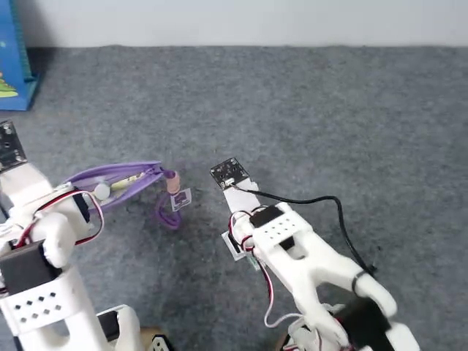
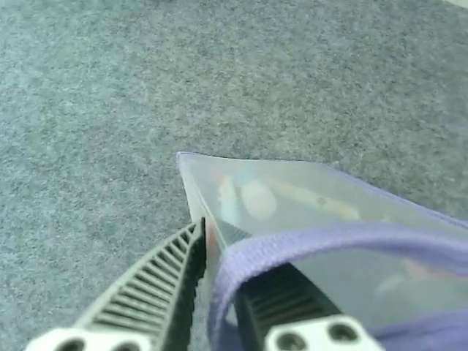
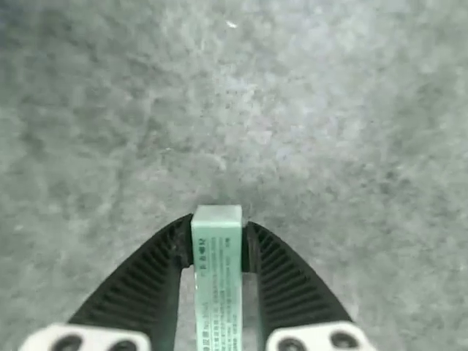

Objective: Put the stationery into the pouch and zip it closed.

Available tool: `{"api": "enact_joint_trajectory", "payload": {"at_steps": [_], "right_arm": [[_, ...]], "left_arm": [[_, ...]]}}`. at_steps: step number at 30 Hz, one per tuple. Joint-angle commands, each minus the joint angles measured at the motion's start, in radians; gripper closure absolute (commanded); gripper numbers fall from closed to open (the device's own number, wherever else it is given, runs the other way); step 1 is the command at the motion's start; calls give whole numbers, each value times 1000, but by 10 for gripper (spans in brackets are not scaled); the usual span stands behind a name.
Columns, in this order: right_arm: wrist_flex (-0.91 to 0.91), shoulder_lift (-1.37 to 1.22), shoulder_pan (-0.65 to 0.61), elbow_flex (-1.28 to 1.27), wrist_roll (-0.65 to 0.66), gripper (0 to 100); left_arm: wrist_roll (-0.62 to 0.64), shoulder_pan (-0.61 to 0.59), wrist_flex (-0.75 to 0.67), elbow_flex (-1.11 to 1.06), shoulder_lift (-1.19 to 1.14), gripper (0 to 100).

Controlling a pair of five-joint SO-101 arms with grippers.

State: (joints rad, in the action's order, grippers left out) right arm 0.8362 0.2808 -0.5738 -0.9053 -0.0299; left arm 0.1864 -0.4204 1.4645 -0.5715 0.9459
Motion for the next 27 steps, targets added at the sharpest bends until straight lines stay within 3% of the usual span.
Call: {"api": "enact_joint_trajectory", "payload": {"at_steps": [1, 9, 15, 27], "right_arm": [[99, 211, 18, 14, -18, 990], [188, 779, 4, 14, -51, 991], [179, 949, -81, 18, -57, 991], [-213, 1059, -150, 20, -92, 991]], "left_arm": [[3, 52, -17, 18, 3, 986], [9, 212, -20, 45, 0, 985], [12, 269, 14, 127, -2, 985], [66, 330, 104, 248, -18, 984]]}}
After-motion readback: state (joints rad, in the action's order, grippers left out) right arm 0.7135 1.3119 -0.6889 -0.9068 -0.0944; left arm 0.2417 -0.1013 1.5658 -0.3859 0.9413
